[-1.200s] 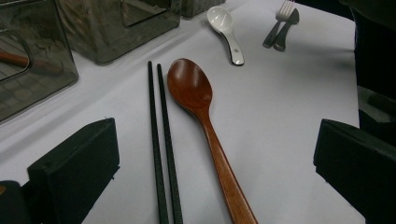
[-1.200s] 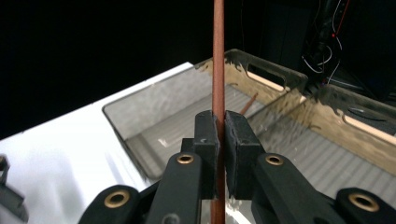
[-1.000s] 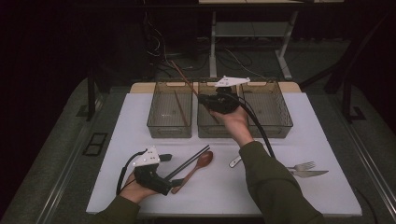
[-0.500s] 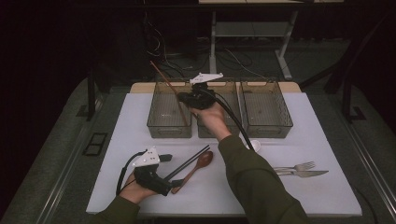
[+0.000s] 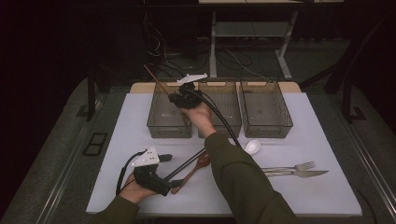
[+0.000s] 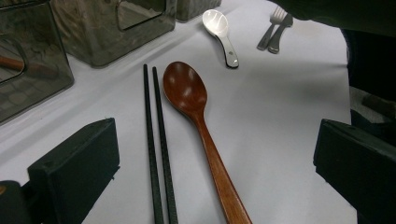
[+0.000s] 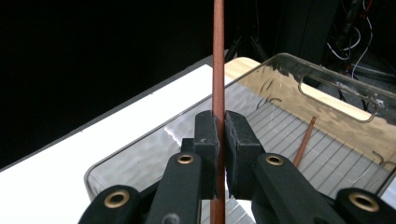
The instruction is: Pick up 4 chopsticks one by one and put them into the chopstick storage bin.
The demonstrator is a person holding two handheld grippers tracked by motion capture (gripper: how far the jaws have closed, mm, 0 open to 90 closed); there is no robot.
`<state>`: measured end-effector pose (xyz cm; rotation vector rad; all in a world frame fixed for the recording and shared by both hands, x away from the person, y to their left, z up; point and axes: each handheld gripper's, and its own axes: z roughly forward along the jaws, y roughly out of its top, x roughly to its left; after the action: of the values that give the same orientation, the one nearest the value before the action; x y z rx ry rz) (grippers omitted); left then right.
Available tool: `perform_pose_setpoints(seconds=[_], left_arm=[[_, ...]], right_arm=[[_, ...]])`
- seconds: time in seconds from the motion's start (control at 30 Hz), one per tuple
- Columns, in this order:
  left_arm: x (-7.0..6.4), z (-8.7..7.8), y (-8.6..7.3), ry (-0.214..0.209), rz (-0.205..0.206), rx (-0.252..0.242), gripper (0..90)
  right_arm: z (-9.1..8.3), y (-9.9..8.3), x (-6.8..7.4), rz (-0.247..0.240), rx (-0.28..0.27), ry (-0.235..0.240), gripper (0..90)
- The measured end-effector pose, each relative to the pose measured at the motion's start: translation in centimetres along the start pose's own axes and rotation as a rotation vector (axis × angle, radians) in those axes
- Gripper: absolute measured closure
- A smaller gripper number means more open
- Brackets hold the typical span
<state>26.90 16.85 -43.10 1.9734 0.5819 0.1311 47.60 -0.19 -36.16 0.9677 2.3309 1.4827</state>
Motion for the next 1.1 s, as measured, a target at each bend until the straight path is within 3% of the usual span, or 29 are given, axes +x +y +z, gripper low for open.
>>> perform_pose_setpoints(seconds=[0.37, 0.47, 0.7, 0.87, 1.0, 1.1], left_arm=[[-0.1, 0.0, 0.0, -0.003, -0.001, -0.001, 0.0], [-0.1, 0.0, 0.0, -0.003, -0.001, 0.001, 0.0], [-0.1, 0.1, 0.0, -0.003, 0.0, 0.004, 0.0], [-0.1, 0.1, 0.0, -0.001, 0.006, 0.007, 0.0], [-0.1, 0.2, 0.0, 0.001, 0.009, 0.013, 0.0], [-0.1, 0.2, 0.0, 0.001, 0.005, 0.013, 0.0]], right_arm=[[1.6, -1.0, 0.1, 0.037, 0.09, -0.03, 82.7], [1.7, -1.1, 0.0, 0.05, 0.101, -0.027, 68.3], [1.2, -0.9, -0.3, 0.053, 0.109, -0.017, 47.9], [0.3, -0.8, 0.0, 0.027, 0.113, -0.013, 38.5], [-0.7, -1.0, -0.3, 0.039, 0.108, 0.021, 31.9], [-1.9, -1.3, -0.7, 0.032, 0.093, 0.022, 28.3]])
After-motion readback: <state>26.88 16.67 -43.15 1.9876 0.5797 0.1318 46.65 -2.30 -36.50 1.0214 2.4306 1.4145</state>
